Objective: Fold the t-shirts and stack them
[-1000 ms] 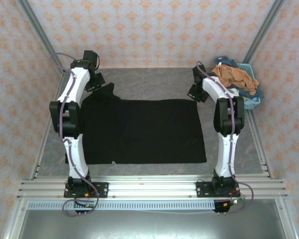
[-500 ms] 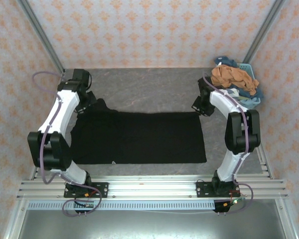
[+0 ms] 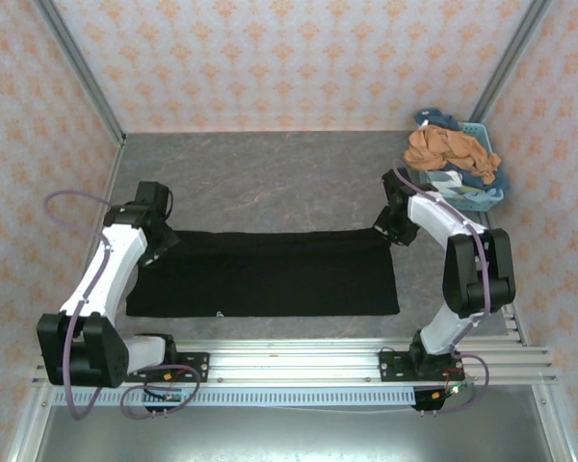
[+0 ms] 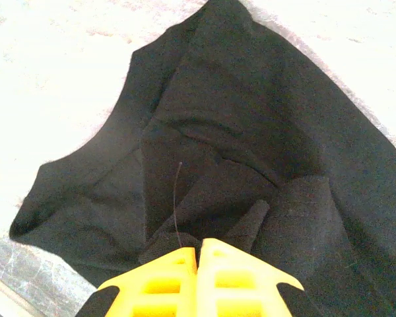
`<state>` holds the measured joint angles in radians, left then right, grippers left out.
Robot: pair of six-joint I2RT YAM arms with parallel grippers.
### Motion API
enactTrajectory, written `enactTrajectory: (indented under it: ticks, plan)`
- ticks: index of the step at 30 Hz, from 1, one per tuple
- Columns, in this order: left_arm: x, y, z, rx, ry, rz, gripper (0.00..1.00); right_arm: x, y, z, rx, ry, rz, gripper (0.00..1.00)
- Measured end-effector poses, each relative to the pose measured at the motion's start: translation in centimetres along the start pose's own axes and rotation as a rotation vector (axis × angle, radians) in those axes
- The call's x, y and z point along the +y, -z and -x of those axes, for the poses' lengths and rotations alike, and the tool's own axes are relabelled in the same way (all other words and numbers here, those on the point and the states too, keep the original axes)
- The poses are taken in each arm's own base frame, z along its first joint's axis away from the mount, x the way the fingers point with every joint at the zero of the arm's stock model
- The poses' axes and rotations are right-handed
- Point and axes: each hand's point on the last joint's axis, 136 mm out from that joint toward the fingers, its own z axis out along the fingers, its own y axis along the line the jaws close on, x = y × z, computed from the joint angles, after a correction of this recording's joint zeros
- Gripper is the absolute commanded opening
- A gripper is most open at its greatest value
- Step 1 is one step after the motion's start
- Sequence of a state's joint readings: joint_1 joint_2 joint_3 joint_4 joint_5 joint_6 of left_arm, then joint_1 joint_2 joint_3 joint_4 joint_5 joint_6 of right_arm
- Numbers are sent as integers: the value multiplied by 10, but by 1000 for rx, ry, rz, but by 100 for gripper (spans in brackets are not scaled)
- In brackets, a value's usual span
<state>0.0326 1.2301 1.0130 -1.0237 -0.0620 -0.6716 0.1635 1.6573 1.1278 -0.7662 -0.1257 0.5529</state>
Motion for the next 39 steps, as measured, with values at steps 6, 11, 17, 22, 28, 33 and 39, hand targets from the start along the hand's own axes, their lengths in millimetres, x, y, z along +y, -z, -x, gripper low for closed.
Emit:
enactTrajectory:
  ticks: [6,11,17,22,28,33,39]
  plan:
    - [10,-6,-10,13,41,32,0,-12,1,-12,6,-10,-15,0]
    - [25,-11,-25,32,83,73,0,-19,-1,-22,18,-10,-31,0]
    - [34,-10,-41,24,130,69,0,-21,-1,-22,9,-7,-42,0]
    - [40,-12,-52,40,156,85,0,-23,0,-21,-1,-4,-54,0]
    - [42,-12,-57,48,163,96,0,-27,1,-22,-4,-2,-76,0]
    - [46,-16,-63,60,172,113,0,-28,6,-23,-10,3,-73,0]
    - [47,-16,-62,49,166,120,0,-25,12,-27,-16,16,-62,0]
